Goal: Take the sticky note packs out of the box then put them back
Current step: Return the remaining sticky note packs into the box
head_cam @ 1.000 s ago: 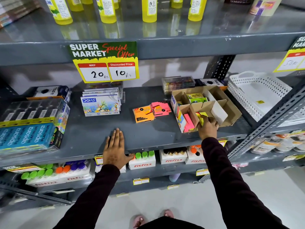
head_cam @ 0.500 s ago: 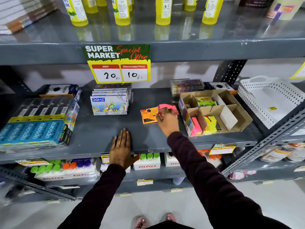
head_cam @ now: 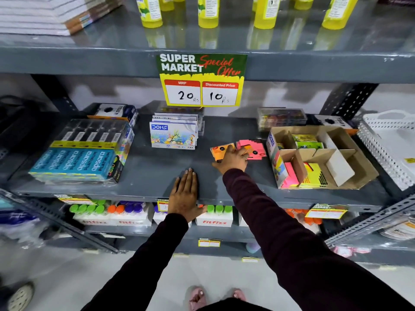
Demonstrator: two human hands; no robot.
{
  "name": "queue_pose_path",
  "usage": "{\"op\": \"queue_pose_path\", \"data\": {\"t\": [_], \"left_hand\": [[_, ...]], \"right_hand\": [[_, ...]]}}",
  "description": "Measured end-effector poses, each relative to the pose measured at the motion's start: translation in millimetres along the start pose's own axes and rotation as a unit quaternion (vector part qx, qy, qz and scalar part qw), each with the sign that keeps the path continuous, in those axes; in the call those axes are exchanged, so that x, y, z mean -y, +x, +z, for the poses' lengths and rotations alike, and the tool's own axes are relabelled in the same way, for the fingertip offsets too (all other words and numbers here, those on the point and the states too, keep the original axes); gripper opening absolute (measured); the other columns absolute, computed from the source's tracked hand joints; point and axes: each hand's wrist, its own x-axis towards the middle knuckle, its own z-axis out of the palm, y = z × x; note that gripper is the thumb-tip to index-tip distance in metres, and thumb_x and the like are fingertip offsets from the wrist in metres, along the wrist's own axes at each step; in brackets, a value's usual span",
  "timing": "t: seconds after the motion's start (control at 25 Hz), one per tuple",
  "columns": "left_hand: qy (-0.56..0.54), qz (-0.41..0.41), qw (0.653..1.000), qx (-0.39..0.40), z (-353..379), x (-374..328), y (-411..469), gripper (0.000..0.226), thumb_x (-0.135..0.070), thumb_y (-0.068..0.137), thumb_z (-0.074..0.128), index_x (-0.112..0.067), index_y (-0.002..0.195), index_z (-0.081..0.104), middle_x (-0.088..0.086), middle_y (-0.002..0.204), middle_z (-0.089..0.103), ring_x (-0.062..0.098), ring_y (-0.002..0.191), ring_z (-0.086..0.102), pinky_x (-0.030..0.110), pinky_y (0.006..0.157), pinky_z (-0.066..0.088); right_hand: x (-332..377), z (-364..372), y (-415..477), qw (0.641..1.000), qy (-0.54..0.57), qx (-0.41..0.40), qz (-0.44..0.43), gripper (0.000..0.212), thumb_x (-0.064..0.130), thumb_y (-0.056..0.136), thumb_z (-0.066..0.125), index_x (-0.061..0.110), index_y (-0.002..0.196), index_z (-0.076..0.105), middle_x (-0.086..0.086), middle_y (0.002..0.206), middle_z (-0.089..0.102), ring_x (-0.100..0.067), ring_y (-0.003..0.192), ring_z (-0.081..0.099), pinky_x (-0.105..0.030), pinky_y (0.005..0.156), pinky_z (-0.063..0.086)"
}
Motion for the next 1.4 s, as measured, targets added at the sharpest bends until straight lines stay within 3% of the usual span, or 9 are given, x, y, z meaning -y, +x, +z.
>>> {"op": "queue_pose_path", "data": {"t": [0.4,0.6,0.76,0.88,1.0,1.08,1.2,1.32,1.4], "left_hand": [[0.016,0.01,0.999,-0.026,3.0,1.3,0.2,0.116,-0.062,0.054,0.076,0.005,0.139,0.033,0.022,0.146,0.037,0.033,0.133,0.037,0.048,0.108,0.029],[0.018,0.028,0.999,-0.043,7.3,3.6,-0.2,0.115,-0.061,0.053,0.077,0.008,0.136,0.036,0.025,0.142,0.04,0.037,0.129,0.042,0.05,0.105,0.031],[0.031,0.026,0.999,-0.036,8.0,3.2,0.8,0.117,-0.062,0.053,0.078,0.008,0.136,0.036,0.025,0.144,0.038,0.037,0.132,0.038,0.05,0.107,0.029],[0.025,0.024,0.999,-0.039,8.3,3.7,0.1,0.117,-0.059,0.051,0.08,0.008,0.136,0.036,0.026,0.143,0.038,0.038,0.131,0.038,0.051,0.106,0.029],[0.03,0.025,0.998,-0.045,6.2,3.1,-0.3,0.114,-0.062,0.055,0.076,0.008,0.136,0.036,0.025,0.143,0.038,0.037,0.131,0.038,0.052,0.105,0.032],[0.03,0.022,0.999,-0.04,4.9,2.3,-0.5,0.116,-0.061,0.054,0.078,0.008,0.136,0.035,0.025,0.143,0.038,0.037,0.131,0.038,0.051,0.105,0.031],[0.029,0.023,0.998,-0.041,5.6,2.4,-0.2,0.117,-0.06,0.053,0.079,0.008,0.137,0.034,0.026,0.144,0.036,0.037,0.133,0.036,0.05,0.107,0.028],[0.023,0.025,0.998,-0.044,5.8,2.5,-0.4,0.117,-0.059,0.052,0.08,0.009,0.137,0.034,0.026,0.144,0.036,0.037,0.133,0.036,0.046,0.111,0.02],[0.022,0.026,0.998,-0.044,6.0,2.5,-0.5,0.118,-0.058,0.051,0.081,0.009,0.136,0.036,0.027,0.143,0.038,0.039,0.131,0.038,0.049,0.108,0.025]], "right_hand": [[-41.7,-26.3,-41.8,0.999,-0.031,0.019,-0.038,0.114,0.058,0.063,0.075,0.004,0.147,0.019,-0.027,0.133,0.051,-0.041,0.126,0.046,-0.046,0.108,0.033],[-89.4,-96.6,-66.5,0.992,0.058,-0.116,-0.006,0.098,0.05,0.067,0.077,0.0,0.139,0.034,-0.028,0.131,0.053,-0.039,0.127,0.046,-0.046,0.108,0.034],[-155.3,-127.0,-59.6,0.961,0.113,-0.223,0.119,0.09,0.05,0.067,0.079,-0.007,0.128,0.044,-0.034,0.121,0.057,-0.043,0.118,0.05,-0.048,0.101,0.036],[-188.7,-123.6,-42.1,0.954,0.166,-0.164,0.187,0.087,0.051,0.065,0.077,-0.007,0.124,0.048,-0.034,0.124,0.056,-0.045,0.12,0.049,-0.048,0.103,0.035],[-207.6,-103.5,-25.6,0.946,0.234,-0.114,0.194,0.089,0.06,0.054,0.069,0.003,0.122,0.054,-0.024,0.122,0.063,-0.039,0.118,0.056,-0.046,0.101,0.047],[-209.1,-93.7,-23.0,0.944,0.243,-0.109,0.193,0.074,0.048,0.072,0.072,0.003,0.127,0.05,-0.024,0.13,0.058,-0.039,0.124,0.051,-0.045,0.105,0.041],[-208.5,-83.2,-21.1,0.954,0.211,-0.107,0.186,0.057,0.039,0.092,0.057,0.001,0.133,0.045,-0.028,0.138,0.047,-0.042,0.133,0.036,-0.047,0.11,0.03],[-211.4,-71.1,-20.2,0.967,0.15,-0.109,0.173,0.049,0.029,0.098,0.047,0.001,0.138,0.039,-0.032,0.139,0.042,-0.044,0.134,0.032,-0.046,0.111,0.027],[-209.8,-67.6,-22.1,0.972,0.106,-0.125,0.168,0.048,0.025,0.099,0.045,-0.001,0.139,0.037,-0.033,0.136,0.043,-0.046,0.132,0.034,-0.048,0.108,0.031]]}}
